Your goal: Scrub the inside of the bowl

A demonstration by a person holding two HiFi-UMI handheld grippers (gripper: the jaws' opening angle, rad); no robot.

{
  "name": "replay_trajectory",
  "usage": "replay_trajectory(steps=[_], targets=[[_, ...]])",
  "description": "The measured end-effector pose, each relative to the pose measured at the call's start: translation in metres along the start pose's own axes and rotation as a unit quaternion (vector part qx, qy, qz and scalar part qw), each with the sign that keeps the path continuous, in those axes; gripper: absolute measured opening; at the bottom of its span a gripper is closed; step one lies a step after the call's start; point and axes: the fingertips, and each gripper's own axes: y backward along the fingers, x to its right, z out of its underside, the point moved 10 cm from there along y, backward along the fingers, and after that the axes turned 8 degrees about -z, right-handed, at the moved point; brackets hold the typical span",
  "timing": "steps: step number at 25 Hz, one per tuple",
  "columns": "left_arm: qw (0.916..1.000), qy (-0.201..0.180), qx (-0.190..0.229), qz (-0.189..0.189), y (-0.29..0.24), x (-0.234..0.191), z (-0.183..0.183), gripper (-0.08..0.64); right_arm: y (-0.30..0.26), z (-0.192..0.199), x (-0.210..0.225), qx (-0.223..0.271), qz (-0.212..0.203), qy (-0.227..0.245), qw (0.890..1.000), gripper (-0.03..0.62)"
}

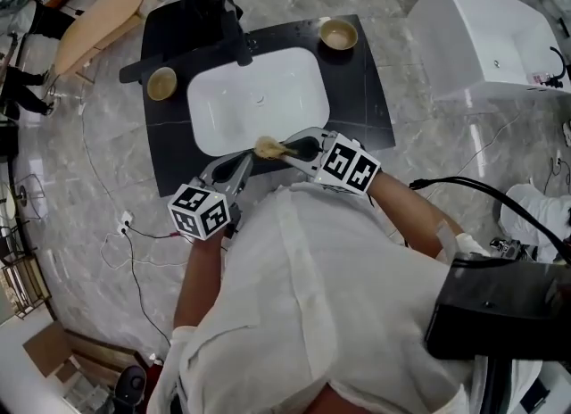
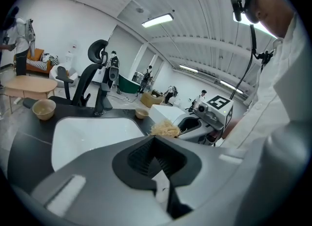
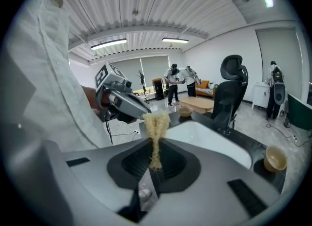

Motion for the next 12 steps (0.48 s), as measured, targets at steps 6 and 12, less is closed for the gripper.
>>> replay_trajectory(steps=[6,12], targets=[[0.9998,0.013,0.012,-0.004,0.019,-0.013,0.005,0.005,-0.009,-0.005,-0.007,-0.010,0.012,-0.005,1.000,0.034],[0.9998,0.017,0.007,0.007,0.030,-0.024,0.020,0.005,-0.024,-0.010,-0.018,-0.015,0.022,-0.011,1.000,0.034]])
